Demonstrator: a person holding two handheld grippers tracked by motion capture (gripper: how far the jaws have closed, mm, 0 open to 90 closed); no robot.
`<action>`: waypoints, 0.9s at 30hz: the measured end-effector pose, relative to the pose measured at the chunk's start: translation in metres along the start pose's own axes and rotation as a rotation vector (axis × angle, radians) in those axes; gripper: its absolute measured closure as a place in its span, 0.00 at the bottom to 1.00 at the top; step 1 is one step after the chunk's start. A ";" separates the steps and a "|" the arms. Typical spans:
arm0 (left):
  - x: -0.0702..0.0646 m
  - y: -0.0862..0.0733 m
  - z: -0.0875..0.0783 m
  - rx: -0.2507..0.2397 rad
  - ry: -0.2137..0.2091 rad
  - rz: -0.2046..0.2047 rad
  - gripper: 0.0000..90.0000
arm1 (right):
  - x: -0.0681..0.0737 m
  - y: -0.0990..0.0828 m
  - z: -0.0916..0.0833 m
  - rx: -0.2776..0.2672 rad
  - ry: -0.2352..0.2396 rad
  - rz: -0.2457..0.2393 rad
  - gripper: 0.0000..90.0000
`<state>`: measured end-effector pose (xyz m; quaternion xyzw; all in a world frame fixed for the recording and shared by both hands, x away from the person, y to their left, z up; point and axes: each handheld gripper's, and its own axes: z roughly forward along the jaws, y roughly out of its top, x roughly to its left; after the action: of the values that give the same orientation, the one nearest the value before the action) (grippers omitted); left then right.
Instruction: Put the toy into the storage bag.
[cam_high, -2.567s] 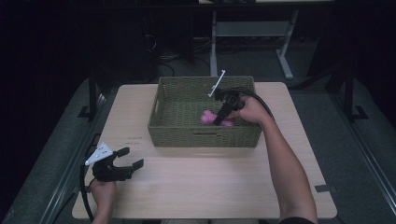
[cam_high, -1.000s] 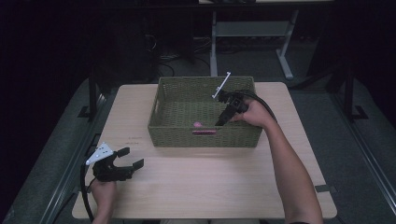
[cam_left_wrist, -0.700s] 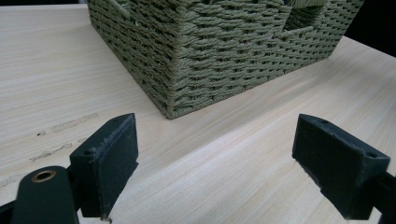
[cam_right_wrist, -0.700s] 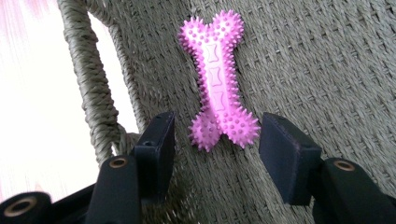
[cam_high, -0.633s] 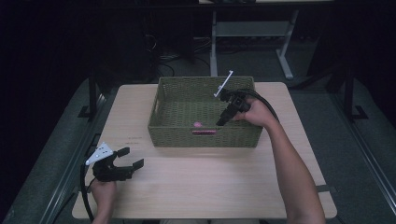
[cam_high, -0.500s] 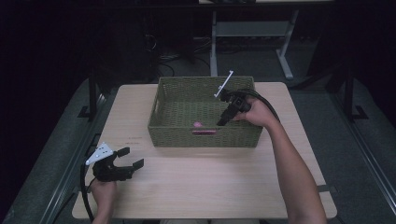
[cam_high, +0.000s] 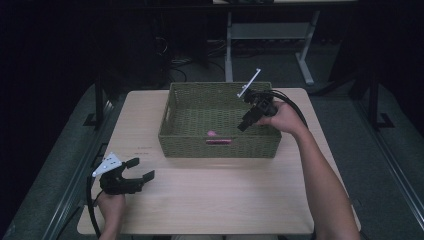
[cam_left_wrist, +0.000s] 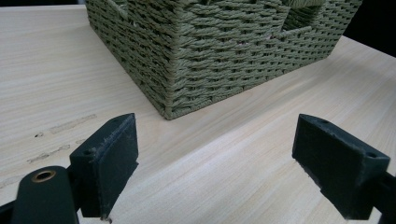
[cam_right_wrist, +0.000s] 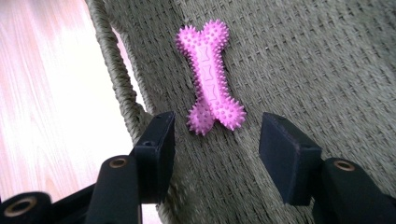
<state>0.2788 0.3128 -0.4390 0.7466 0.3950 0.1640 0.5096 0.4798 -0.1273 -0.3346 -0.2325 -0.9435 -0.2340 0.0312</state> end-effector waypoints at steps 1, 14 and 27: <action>0.000 0.000 0.000 0.000 0.000 -0.001 0.15 | 0.000 0.000 -0.002 -0.003 -0.001 0.001 0.50; 0.000 0.000 0.000 0.000 0.001 0.002 0.15 | 0.010 -0.006 -0.019 -0.033 -0.019 0.006 0.40; -0.001 0.000 0.001 0.004 0.002 0.005 0.15 | 0.021 -0.018 -0.036 -0.077 -0.039 0.022 0.31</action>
<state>0.2789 0.3119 -0.4389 0.7486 0.3938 0.1651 0.5072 0.4511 -0.1484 -0.3066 -0.2485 -0.9315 -0.2655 0.0066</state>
